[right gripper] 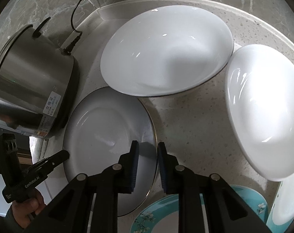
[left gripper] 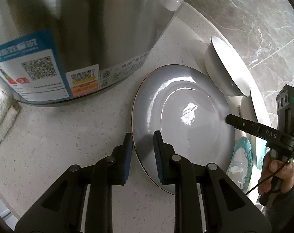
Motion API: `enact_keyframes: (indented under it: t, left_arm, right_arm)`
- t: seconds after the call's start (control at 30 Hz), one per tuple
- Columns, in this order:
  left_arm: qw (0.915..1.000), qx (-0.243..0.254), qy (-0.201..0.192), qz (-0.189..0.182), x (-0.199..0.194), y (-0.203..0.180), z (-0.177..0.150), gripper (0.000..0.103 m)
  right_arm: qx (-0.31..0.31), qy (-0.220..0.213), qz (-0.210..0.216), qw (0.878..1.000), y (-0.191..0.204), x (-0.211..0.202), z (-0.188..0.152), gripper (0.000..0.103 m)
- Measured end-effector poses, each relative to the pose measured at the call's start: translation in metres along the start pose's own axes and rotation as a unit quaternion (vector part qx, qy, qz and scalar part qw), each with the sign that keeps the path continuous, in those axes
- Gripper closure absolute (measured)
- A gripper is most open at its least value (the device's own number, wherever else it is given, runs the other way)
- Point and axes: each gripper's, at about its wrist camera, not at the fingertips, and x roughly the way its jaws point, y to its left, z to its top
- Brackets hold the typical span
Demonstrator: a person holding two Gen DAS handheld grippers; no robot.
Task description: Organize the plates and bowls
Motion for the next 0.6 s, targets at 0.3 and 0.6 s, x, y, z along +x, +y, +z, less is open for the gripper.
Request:
enact_keyframes:
  t: [0.3, 0.6]
  left_arm:
    - [0.9999, 0.001, -0.01, -0.007, -0.012, 0.0, -0.007, 0.084]
    - [0.9994, 0.019, -0.026, -0.008, -0.036, -0.006, -0.017, 0.084]
  right_arm:
    - [-0.009, -0.009, -0.003, 1.0, 0.006, -0.006, -0.003, 0.082]
    - [-0.02, -0.03, -0.004, 0.999, 0.017, -0.025, -0.013, 0.082]
